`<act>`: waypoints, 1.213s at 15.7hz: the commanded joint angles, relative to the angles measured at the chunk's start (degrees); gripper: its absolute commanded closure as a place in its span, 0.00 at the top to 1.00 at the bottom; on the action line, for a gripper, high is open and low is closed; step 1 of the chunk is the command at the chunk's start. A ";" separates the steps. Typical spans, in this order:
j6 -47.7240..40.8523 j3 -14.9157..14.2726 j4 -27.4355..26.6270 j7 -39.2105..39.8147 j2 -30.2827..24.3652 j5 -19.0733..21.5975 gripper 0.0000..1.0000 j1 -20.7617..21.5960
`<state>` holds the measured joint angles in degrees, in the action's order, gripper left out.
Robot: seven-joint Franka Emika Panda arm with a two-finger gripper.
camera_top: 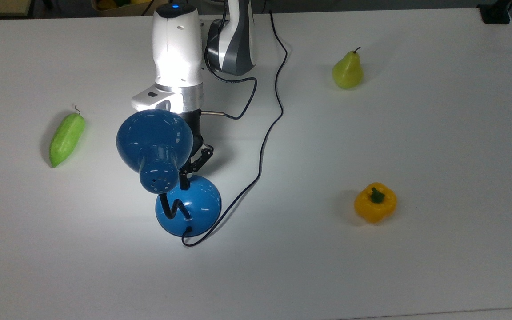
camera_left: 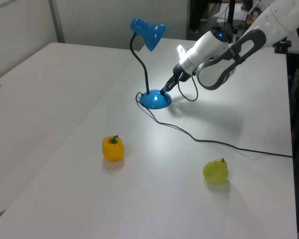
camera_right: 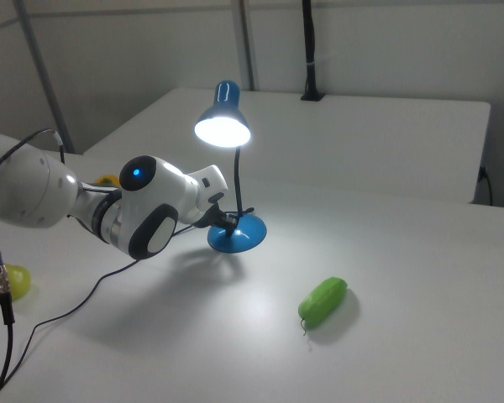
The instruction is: Turn off lamp
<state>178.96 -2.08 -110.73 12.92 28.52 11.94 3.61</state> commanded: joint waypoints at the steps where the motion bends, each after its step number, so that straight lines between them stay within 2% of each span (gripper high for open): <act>1: -0.10 -0.12 -5.81 2.63 -0.48 0.01 0.00 0.43; 8: -1.16 -0.12 -6.25 4.04 -1.01 0.01 0.00 0.17; 12: -2.03 -0.12 -9.32 3.95 -5.48 0.01 0.00 -0.09; 14: -8.85 -0.12 -9.77 4.56 -7.94 0.01 0.00 -0.09; 16: -21.65 -0.20 -9.33 4.57 -11.97 0.01 0.01 -0.09; 17: -26.25 -0.20 -9.50 4.57 -14.08 0.01 0.10 -0.09; 18: -30.91 -0.47 -9.50 4.04 -15.85 0.01 0.32 -0.09; 19: -35.91 -0.82 -9.42 3.95 -17.52 -0.08 0.64 -0.18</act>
<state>156.58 -2.09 -117.63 15.92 19.17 11.93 3.40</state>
